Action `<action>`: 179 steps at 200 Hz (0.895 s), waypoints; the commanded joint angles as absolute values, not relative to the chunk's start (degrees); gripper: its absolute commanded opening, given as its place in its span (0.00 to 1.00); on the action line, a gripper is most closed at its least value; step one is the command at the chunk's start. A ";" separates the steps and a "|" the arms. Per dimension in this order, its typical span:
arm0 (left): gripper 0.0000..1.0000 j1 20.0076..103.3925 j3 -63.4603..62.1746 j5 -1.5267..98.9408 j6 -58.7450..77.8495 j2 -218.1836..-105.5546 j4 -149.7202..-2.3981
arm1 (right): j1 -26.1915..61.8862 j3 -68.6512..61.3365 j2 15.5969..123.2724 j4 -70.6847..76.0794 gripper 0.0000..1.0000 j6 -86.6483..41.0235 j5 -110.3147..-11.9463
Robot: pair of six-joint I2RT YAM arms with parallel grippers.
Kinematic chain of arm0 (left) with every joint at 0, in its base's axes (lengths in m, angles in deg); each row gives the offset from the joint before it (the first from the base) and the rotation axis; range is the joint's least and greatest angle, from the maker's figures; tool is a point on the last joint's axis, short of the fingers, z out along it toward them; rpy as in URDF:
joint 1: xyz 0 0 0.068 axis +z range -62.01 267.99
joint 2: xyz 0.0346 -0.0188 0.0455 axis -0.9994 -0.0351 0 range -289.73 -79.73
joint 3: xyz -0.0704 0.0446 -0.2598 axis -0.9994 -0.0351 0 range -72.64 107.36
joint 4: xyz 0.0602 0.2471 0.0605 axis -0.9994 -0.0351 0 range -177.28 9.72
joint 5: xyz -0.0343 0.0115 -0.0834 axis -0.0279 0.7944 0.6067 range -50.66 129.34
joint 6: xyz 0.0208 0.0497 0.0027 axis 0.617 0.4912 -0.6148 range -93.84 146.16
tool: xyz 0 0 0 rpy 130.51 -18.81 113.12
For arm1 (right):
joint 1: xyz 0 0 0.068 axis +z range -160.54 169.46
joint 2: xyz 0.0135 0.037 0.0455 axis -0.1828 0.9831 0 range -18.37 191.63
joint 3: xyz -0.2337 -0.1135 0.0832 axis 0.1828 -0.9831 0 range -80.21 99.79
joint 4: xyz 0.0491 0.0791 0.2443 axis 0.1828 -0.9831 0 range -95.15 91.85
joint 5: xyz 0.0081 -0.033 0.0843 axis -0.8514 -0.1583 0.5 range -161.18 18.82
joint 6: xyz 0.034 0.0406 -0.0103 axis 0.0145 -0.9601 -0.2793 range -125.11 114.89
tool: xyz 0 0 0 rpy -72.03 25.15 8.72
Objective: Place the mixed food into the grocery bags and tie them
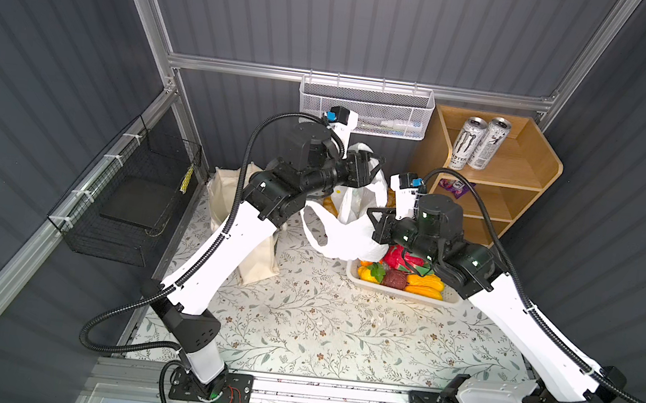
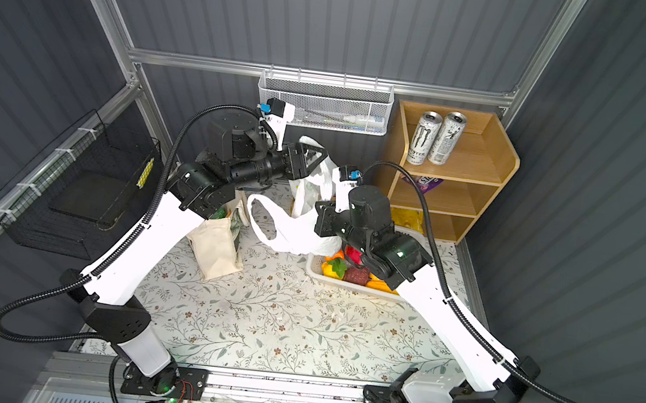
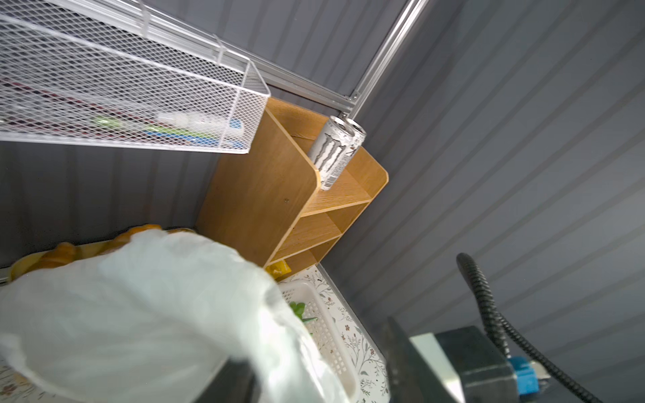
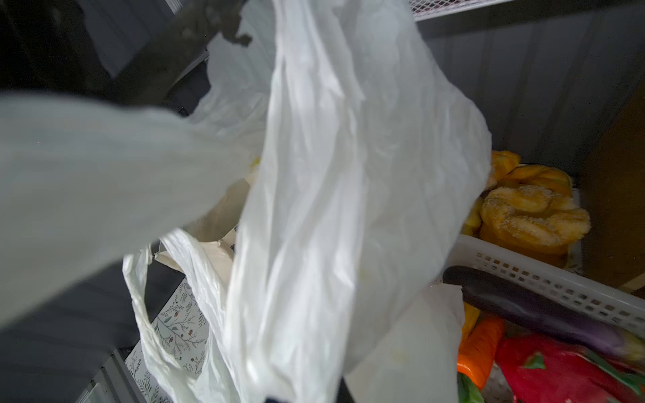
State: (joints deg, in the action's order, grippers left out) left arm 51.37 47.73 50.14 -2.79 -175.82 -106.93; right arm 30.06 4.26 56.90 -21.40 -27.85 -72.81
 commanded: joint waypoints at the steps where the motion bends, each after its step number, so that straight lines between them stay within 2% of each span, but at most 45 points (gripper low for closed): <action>1: 0.84 60.07 48.00 51.82 -2.29 -170.43 -107.72 | 28.60 5.13 58.64 -20.75 0.00 -29.83 -71.11; 18: 0.94 64.93 46.33 51.95 -0.56 -167.06 -109.33 | 27.46 4.87 59.38 -19.04 0.00 -31.60 -68.58; 51: 1.00 70.50 39.54 47.57 5.15 -159.58 -115.50 | 26.95 7.71 61.67 -18.71 0.00 -33.38 -64.57; 85: 1.00 71.47 28.70 40.06 9.42 -151.37 -118.80 | 26.91 9.52 63.68 -18.18 0.00 -35.51 -62.28; 135: 0.97 71.77 12.44 33.82 7.59 -141.63 -119.04 | 26.98 11.42 64.96 -15.65 0.00 -38.94 -60.02; 179: 0.91 74.29 4.03 45.84 1.97 -142.55 -115.63 | 26.17 10.72 63.98 -13.08 0.00 -41.37 -60.05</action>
